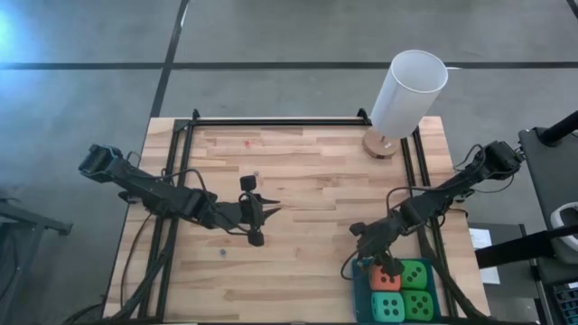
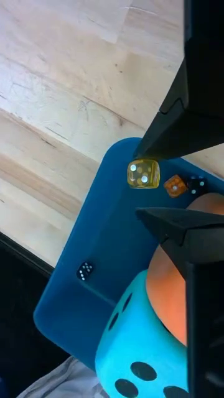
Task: Pick & Place Dice
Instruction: Put the small yellow die into the blue bin
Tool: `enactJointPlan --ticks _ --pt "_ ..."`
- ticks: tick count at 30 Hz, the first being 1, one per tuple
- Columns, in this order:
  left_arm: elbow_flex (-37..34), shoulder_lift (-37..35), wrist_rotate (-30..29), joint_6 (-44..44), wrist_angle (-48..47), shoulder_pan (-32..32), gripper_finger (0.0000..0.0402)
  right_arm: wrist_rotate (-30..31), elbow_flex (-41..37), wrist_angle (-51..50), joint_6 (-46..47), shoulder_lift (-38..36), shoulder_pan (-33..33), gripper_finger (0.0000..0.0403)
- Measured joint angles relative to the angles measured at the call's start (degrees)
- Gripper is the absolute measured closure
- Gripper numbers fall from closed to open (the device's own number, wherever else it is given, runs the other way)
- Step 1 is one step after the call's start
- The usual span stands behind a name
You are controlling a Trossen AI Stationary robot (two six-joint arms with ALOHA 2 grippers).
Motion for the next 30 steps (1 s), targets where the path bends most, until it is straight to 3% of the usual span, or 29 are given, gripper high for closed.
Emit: enactJointPlan --ticks 22,30 --pt "0.00 0.00 0.00 0.13 0.40 0.00 0.0323 0.20 0.04 -3.40 1.52 -4.06 0.04 0.0318" --pt "0.00 0.00 0.00 0.15 0.40 -0.02 0.0323 6.11 0.04 -5.56 -0.04 -4.06 0.00 0.0312"
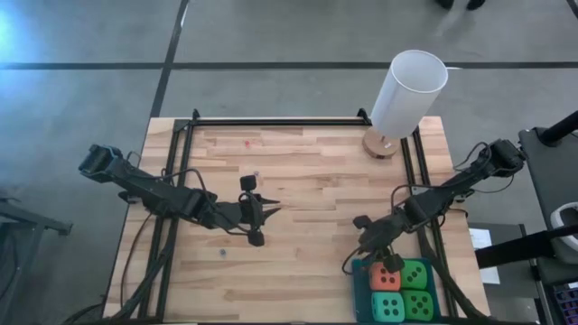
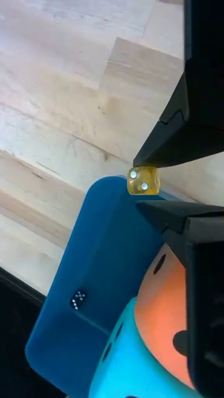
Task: Pick & Place Dice
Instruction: Put the small yellow die into the blue bin
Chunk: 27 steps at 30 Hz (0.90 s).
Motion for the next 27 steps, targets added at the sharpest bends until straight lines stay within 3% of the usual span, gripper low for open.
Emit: enactJointPlan --ticks 27 --pt "0.00 0.00 0.00 -0.02 0.00 0.00 0.0323 -4.74 -0.42 0.04 -1.86 0.02 0.07 0.0330"
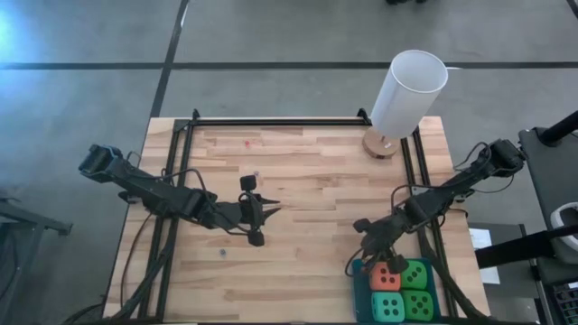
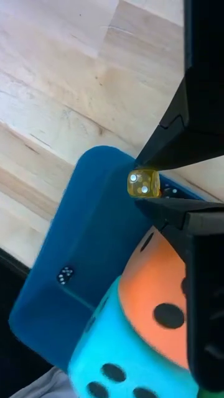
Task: Pick & Place Dice
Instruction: Put the small yellow die into the blue bin
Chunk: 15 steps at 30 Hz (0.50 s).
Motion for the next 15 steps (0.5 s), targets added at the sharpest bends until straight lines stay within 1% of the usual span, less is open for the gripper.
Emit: enactJointPlan --ticks 6,11,15 --pt "0.00 0.00 0.00 -0.01 -0.02 0.00 0.0323 0.04 -0.80 0.42 -1.49 -0.07 0.00 0.0332" --pt "0.00 0.00 0.00 -0.02 -0.02 0.00 0.0323 0.04 -0.10 -0.33 -1.46 -0.04 0.00 0.0328" --pt "0.00 0.00 0.00 -0.02 -0.02 0.00 0.0323 0.07 0.58 -0.43 -1.25 -0.02 0.00 0.0333"
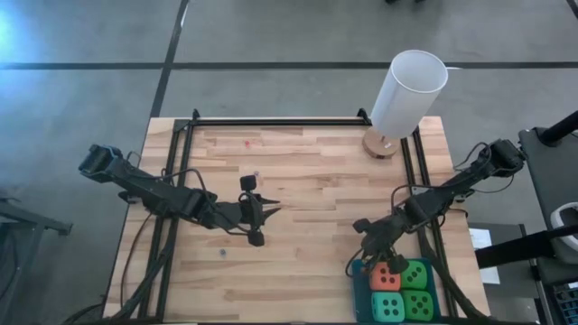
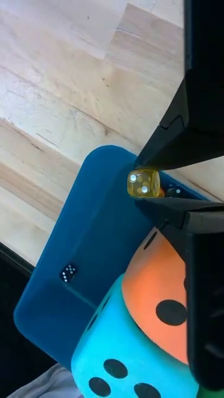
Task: Pick & Place Dice
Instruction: Put the small yellow die into the blue bin
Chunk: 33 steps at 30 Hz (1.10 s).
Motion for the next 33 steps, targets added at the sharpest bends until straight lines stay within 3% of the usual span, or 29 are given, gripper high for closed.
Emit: enactJointPlan --ticks 19,24,33 --pt "0.00 0.00 0.01 -0.01 0.00 0.00 0.0323 0.43 -0.64 -0.13 0.48 0.02 0.00 0.0332" --pt "0.00 0.00 0.01 -0.04 0.00 0.00 0.0323 0.55 -0.70 -0.11 5.06 0.02 0.00 0.0317" --pt "0.00 0.00 0.00 -0.04 0.00 0.00 0.0323 0.52 -0.71 -0.11 4.28 0.02 0.11 0.0292"
